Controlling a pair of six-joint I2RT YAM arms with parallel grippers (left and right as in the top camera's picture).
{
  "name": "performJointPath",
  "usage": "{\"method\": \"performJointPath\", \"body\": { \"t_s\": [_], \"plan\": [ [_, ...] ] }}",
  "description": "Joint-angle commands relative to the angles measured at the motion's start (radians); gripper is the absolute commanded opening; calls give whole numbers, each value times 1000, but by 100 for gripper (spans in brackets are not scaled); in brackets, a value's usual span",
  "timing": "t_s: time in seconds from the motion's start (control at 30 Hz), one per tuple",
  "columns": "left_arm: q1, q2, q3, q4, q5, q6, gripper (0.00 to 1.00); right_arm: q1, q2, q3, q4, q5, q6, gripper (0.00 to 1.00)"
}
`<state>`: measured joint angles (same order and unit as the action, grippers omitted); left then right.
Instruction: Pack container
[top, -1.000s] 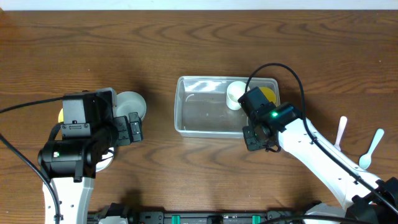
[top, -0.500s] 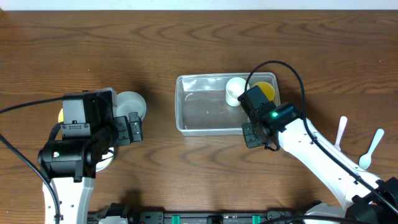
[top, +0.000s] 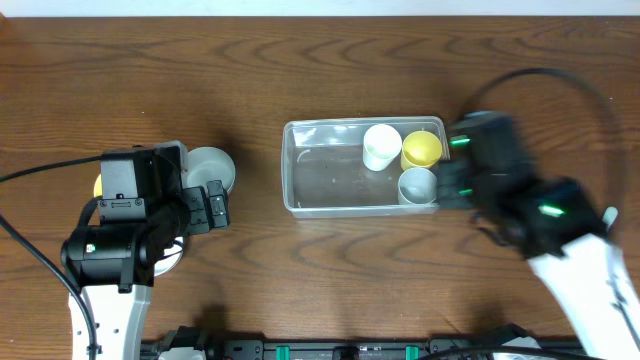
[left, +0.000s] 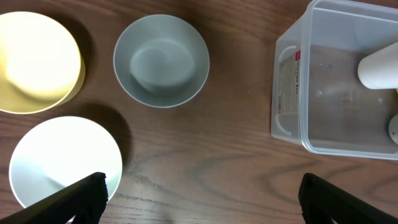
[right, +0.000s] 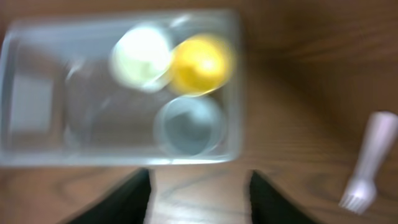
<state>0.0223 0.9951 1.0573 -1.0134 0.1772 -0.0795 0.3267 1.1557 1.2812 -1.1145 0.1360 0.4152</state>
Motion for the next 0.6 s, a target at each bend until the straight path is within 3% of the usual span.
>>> {"method": "performJointPath", "body": {
  "t_s": [0.0,0.23,0.43,0.57],
  "plan": [
    [-4,4,20,0,-2,-8,98,-174,-15,5,-42,55,39,62],
    [-4,3,20,0,-5,-8,98,-495,59,-40,-93,-13,-59,71],
    [-4,11,69,-31,-57,-9,98,-537,141,-76,-95,-13,-109,75],
    [-4,89,254,-160,-197,-23,98,-537,154,-76,-85,-13,-136,75]
  ]
}}
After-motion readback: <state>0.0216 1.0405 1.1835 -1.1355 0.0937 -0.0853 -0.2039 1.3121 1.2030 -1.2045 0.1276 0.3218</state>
